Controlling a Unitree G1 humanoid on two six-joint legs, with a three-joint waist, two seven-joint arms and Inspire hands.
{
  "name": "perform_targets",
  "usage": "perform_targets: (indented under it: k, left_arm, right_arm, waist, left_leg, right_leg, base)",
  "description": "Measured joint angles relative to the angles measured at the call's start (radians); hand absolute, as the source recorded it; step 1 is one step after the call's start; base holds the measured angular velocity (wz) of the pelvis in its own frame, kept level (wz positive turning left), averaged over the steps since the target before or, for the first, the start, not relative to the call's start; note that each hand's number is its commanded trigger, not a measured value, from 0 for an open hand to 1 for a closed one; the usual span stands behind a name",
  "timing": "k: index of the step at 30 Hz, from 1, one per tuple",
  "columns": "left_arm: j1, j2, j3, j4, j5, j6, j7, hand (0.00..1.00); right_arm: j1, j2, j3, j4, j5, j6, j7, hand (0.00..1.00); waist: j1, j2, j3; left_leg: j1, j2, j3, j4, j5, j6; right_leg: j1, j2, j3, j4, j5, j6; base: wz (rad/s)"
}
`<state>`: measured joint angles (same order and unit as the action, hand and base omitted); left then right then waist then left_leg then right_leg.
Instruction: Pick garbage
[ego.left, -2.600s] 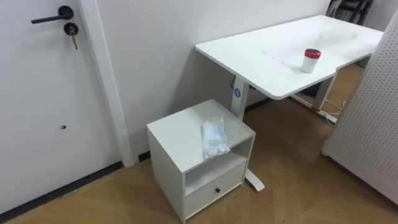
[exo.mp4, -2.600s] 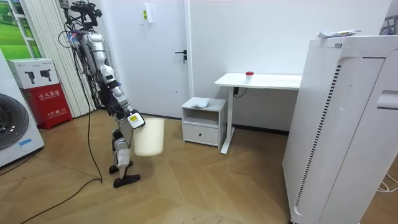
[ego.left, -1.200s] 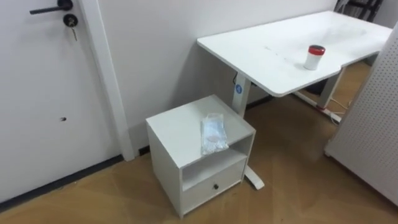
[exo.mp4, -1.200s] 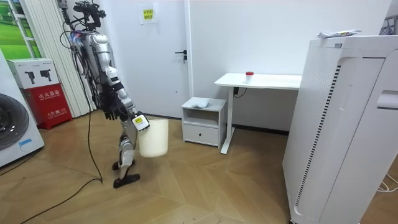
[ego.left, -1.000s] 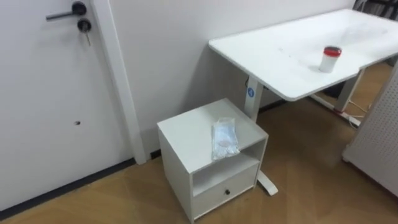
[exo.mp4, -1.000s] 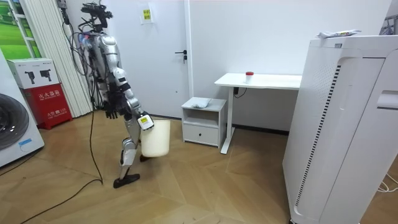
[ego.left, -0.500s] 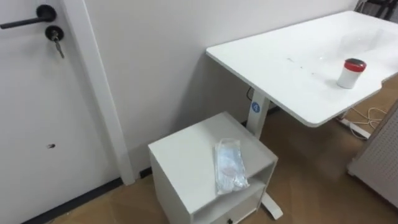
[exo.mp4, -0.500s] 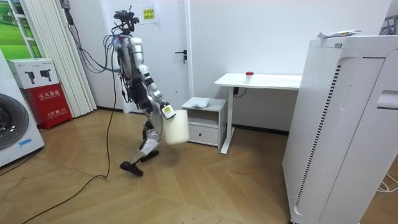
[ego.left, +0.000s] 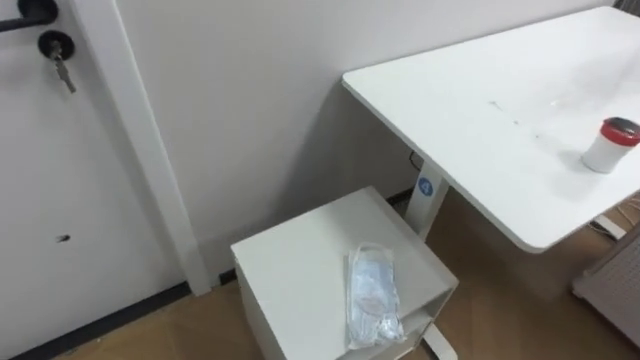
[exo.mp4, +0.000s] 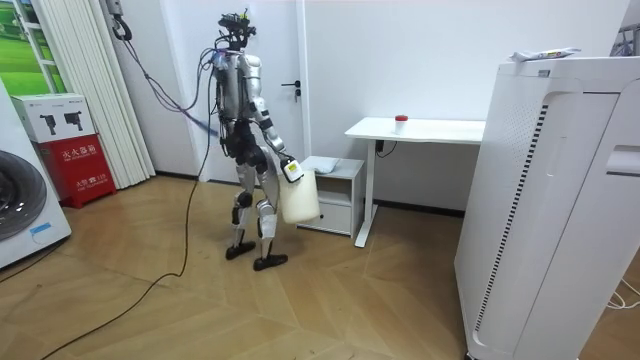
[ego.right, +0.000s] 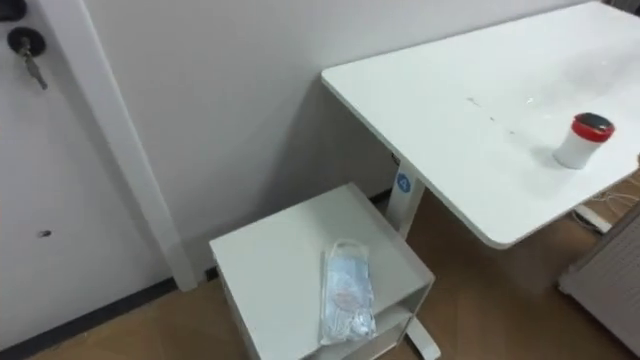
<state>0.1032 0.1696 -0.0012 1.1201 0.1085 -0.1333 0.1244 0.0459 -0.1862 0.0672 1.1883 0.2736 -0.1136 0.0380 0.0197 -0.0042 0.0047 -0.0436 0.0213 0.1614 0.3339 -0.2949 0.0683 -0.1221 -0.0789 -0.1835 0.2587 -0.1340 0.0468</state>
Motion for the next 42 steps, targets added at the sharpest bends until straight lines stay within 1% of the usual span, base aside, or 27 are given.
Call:
perform_targets:
  k: [2, 3, 4, 5, 6, 7, 8, 9, 10, 11, 12, 13, 15, 18, 20, 22, 26, 27, 29, 30, 31, 34, 35, 37, 38, 39, 42]
  left_arm:
    - [-0.021, -0.001, -0.001, -0.002, 0.012, -0.003, 0.020, 0.00]
    - [-0.044, 0.000, -0.001, -0.002, 0.009, -0.007, 0.026, 0.00]
    - [-0.063, 0.002, -0.004, -0.003, 0.008, -0.009, 0.029, 0.00]
    - [-0.116, -0.009, -0.011, -0.016, 0.013, -0.013, 0.036, 0.00]
    - [-0.166, -0.016, -0.032, -0.070, 0.028, -0.029, 0.047, 0.00]
    - [-0.184, -0.014, -0.040, -0.083, 0.035, -0.045, 0.059, 0.00]
    - [-0.213, -0.013, -0.043, -0.080, 0.045, -0.063, 0.085, 0.00]
    - [-0.239, -0.016, -0.054, -0.075, 0.053, -0.065, 0.106, 0.00]
    - [-0.252, -0.016, -0.062, -0.075, 0.053, -0.065, 0.115, 0.00]
    - [-0.282, -0.018, -0.072, -0.076, 0.054, -0.067, 0.130, 0.00]
    - [-0.313, -0.015, -0.080, -0.078, 0.053, -0.079, 0.140, 0.00]
    - [-0.331, -0.012, -0.080, -0.077, 0.048, -0.085, 0.144, 0.00]
    - [-0.385, 0.001, -0.081, -0.078, 0.020, -0.099, 0.162, 0.00]
    - [-0.432, 0.016, -0.080, -0.077, 0.017, -0.107, 0.198, 0.00]
    - [-0.440, 0.024, -0.081, -0.078, 0.019, -0.132, 0.220, 0.00]
    - [-0.448, 0.031, -0.082, -0.078, 0.018, -0.142, 0.241, 0.00]
    - [-0.480, 0.054, -0.134, -0.074, 0.012, -0.150, 0.285, 0.00]
    - [-0.507, 0.054, -0.143, -0.064, 0.014, -0.151, 0.297, 0.00]
    - [-0.539, 0.054, -0.146, -0.061, 0.020, -0.155, 0.313, 0.00]
    - [-0.561, 0.054, -0.152, -0.061, 0.023, -0.156, 0.324, 0.00]
    - [-0.570, 0.054, -0.157, -0.061, 0.023, -0.156, 0.329, 0.00]
    - [-0.613, 0.057, -0.182, -0.062, 0.032, -0.159, 0.351, 0.00]
    - [-0.629, 0.065, -0.202, -0.062, 0.033, -0.159, 0.354, 0.00]
    - [-0.646, 0.078, -0.216, -0.070, 0.040, -0.159, 0.357, 0.00]
    - [-0.658, 0.082, -0.224, -0.070, 0.040, -0.159, 0.367, 0.00]
    - [-0.670, 0.083, -0.228, -0.070, 0.044, -0.159, 0.378, 0.00]
    - [-0.690, 0.091, -0.238, -0.070, 0.061, -0.159, 0.415, 0.00]
  right_arm:
    - [-0.020, -0.002, 0.013, 0.022, 0.000, -0.008, 0.008, 1.00]
    - [-0.035, 0.000, 0.022, 0.025, -0.001, -0.012, 0.009, 1.00]
    - [-0.049, 0.004, 0.023, 0.031, -0.005, -0.018, 0.008, 1.00]
    - [-0.054, 0.008, 0.013, 0.048, -0.008, -0.034, 0.007, 1.00]
    - [-0.064, -0.008, -0.017, 0.070, -0.008, -0.041, 0.007, 1.00]
    - [-0.084, -0.004, -0.019, 0.089, -0.009, -0.036, 0.007, 1.00]
    - [-0.119, 0.001, -0.002, 0.109, -0.010, -0.037, 0.009, 1.00]
    - [-0.138, 0.000, 0.021, 0.107, -0.010, -0.043, 0.011, 1.00]
    - [-0.149, -0.002, 0.029, 0.106, -0.009, -0.047, 0.017, 1.00]
    - [-0.162, -0.006, 0.044, 0.103, -0.011, -0.047, 0.022, 1.00]
    - [-0.174, -0.008, 0.064, 0.102, -0.016, -0.036, 0.025, 1.00]
    - [-0.181, -0.008, 0.069, 0.102, -0.017, -0.030, 0.030, 1.00]
    - [-0.204, -0.008, 0.083, 0.097, -0.002, -0.018, 0.032, 1.00]
    - [-0.236, -0.017, 0.109, 0.093, 0.030, -0.026, 0.035, 1.00]
    - [-0.238, -0.019, 0.110, 0.093, 0.040, -0.036, 0.047, 1.00]
    - [-0.243, -0.019, 0.111, 0.090, 0.059, -0.041, 0.051, 1.00]
    - [-0.242, -0.019, 0.165, 0.067, 0.153, -0.061, 0.052, 1.00]
    - [-0.241, -0.019, 0.176, 0.058, 0.164, -0.065, 0.050, 1.00]
    - [-0.240, -0.019, 0.190, 0.036, 0.179, -0.072, 0.050, 1.00]
    - [-0.240, -0.019, 0.200, 0.021, 0.186, -0.072, 0.048, 1.00]
    - [-0.238, -0.020, 0.207, 0.015, 0.189, -0.072, 0.047, 1.00]
    - [-0.242, -0.022, 0.219, 0.008, 0.189, -0.081, 0.041, 1.00]
    - [-0.243, -0.022, 0.225, 0.000, 0.194, -0.083, 0.039, 1.00]
    - [-0.242, -0.022, 0.228, -0.024, 0.203, -0.082, 0.036, 1.00]
    - [-0.242, -0.022, 0.228, -0.033, 0.204, -0.082, 0.031, 1.00]
    - [-0.242, -0.022, 0.231, -0.040, 0.206, -0.082, 0.029, 1.00]
    - [-0.242, -0.022, 0.236, -0.056, 0.217, -0.082, 0.023, 1.00]
  waist:
    - [-0.011, 0.001, -0.0002]
    - [-0.016, -0.007, 0.0056]
    - [-0.018, -0.028, 0.0221]
    - [-0.018, -0.032, 0.0204]
    - [-0.012, -0.010, 0.0169]
    - [0.009, -0.021, 0.0213]
    - [0.028, -0.031, 0.0223]
    - [0.035, -0.018, 0.0305]
    - [0.030, -0.011, 0.0338]
    - [0.020, 0.008, 0.0344]
    - [0.008, 0.025, 0.0398]
    - [0.004, 0.029, 0.0434]
    - [-0.017, 0.041, 0.0480]
    - [-0.057, 0.047, 0.0504]
    - [-0.075, 0.047, 0.0510]
    - [-0.092, 0.049, 0.0535]
    - [-0.132, 0.050, 0.0590]
    - [-0.138, 0.050, 0.0618]
    - [-0.152, 0.050, 0.0630]
    - [-0.155, 0.052, 0.0690]
    - [-0.156, 0.053, 0.0709]
    - [-0.168, 0.053, 0.0721]
    - [-0.176, 0.053, 0.0734]
    - [-0.183, 0.053, 0.0742]
    - [-0.187, 0.053, 0.0758]
    - [-0.198, 0.054, 0.0802]
    - [-0.214, 0.058, 0.0840]
  left_leg:
    - [-0.017, 0.001, 0.001, 0.014, 0.002, -0.004]
    - [-0.072, -0.001, 0.017, 0.106, 0.006, -0.012]
    - [-0.129, -0.004, 0.030, 0.175, -0.005, -0.033]
    - [-0.239, -0.020, 0.011, 0.139, -0.004, -0.039]
    - [-0.350, 0.017, 0.004, 0.082, 0.122, -0.003]
    - [-0.370, 0.015, 0.029, 0.116, 0.123, 0.013]
    - [-0.374, 0.014, 0.072, 0.121, 0.119, 0.019]
    - [-0.375, 0.021, 0.083, 0.139, 0.119, 0.020]
    - [-0.375, 0.022, 0.084, 0.145, 0.118, 0.021]
    - [-0.381, 0.022, 0.090, 0.151, 0.110, 0.028]
    - [-0.385, 0.023, 0.090, 0.147, 0.097, 0.037]
    - [-0.392, 0.023, 0.094, 0.148, 0.094, 0.037]
    - [-0.434, 0.025, 0.113, 0.167, 0.095, 0.036]
    - [-0.474, 0.036, 0.134, 0.199, 0.095, 0.030]
    - [-0.492, 0.045, 0.135, 0.209, 0.099, 0.023]
    - [-0.514, 0.056, 0.135, 0.221, 0.102, 0.018]
    - [-0.563, 0.083, 0.138, 0.239, 0.108, 0.011]
    - [-0.578, 0.091, 0.139, 0.247, 0.108, 0.011]
    - [-0.604, 0.100, 0.139, 0.257, 0.109, 0.010]
    - [-0.614, 0.109, 0.139, 0.266, 0.108, 0.010]
    - [-0.618, 0.112, 0.139, 0.269, 0.107, 0.009]
    - [-0.639, 0.116, 0.139, 0.275, 0.103, 0.006]
    - [-0.649, 0.117, 0.139, 0.285, 0.102, 0.005]
    - [-0.668, 0.124, 0.141, 0.308, 0.089, 0.001]
    - [-0.680, 0.128, 0.141, 0.324, 0.082, -0.001]
    - [-0.685, 0.130, 0.141, 0.333, 0.075, -0.001]
    - [-0.704, 0.144, 0.142, 0.348, 0.062, -0.006]
  right_leg:
    - [-0.011, 0.001, 0.003, 0.003, 0.000, 0.000]
    - [-0.016, -0.015, 0.040, 0.004, 0.000, -0.001]
    - [-0.015, -0.031, 0.093, -0.003, -0.001, 0.000]
    - [-0.040, -0.047, 0.170, -0.002, 0.000, 0.007]
    - [-0.110, -0.044, 0.177, 0.053, -0.023, 0.031]
    - [-0.143, -0.053, 0.182, 0.091, -0.051, 0.048]
    - [-0.175, -0.058, 0.163, 0.129, -0.067, 0.052]
    - [-0.188, -0.055, 0.153, 0.139, -0.060, 0.040]
    - [-0.194, -0.050, 0.148, 0.137, -0.052, 0.032]
    - [-0.206, -0.046, 0.126, 0.139, -0.047, 0.032]
    - [-0.218, -0.045, 0.126, 0.153, -0.053, 0.041]
    - [-0.234, -0.047, 0.127, 0.167, -0.057, 0.045]
    - [-0.321, -0.058, 0.127, 0.250, -0.067, 0.037]
    - [-0.395, -0.063, 0.126, 0.318, -0.079, 0.021]
    - [-0.419, -0.057, 0.124, 0.327, -0.082, 0.014]
    - [-0.445, -0.049, 0.125, 0.334, -0.080, 0.012]
    - [-0.491, -0.025, 0.124, 0.333, -0.058, -0.007]
    - [-0.505, -0.020, 0.123, 0.335, -0.054, -0.013]
    - [-0.522, -0.013, 0.124, 0.337, -0.051, -0.018]
    - [-0.528, -0.004, 0.124, 0.333, -0.047, -0.021]
    - [-0.529, -0.002, 0.124, 0.332, -0.047, -0.021]
    - [-0.552, 0.003, 0.129, 0.335, -0.047, -0.023]
    - [-0.563, 0.003, 0.129, 0.342, -0.047, -0.024]
    - [-0.587, 0.003, 0.128, 0.366, -0.053, -0.030]
    - [-0.599, 0.004, 0.127, 0.381, -0.061, -0.032]
    - [-0.606, 0.004, 0.127, 0.393, -0.069, -0.033]
    - [-0.623, 0.008, 0.119, 0.403, -0.078, -0.039]
  base:
    - [0.20]
    - [0.34]
    - [0.66]
    - [0.88]
    - [0.69]
    - [0.06]
    - [-0.53]
    - [-0.55]
    - [-0.40]
    - [-0.25]
    - [-0.23]
    - [-0.30]
    - [-0.36]
    - [-0.24]
    - [-0.24]
    - [-0.23]
    - [-0.14]
    - [-0.09]
    - [-0.08]
    - [-0.11]
    - [-0.11]
    - [-0.04]
    - [0.00]
    - [-0.07]
    - [-0.06]
    - [0.00]
    - [-0.08]
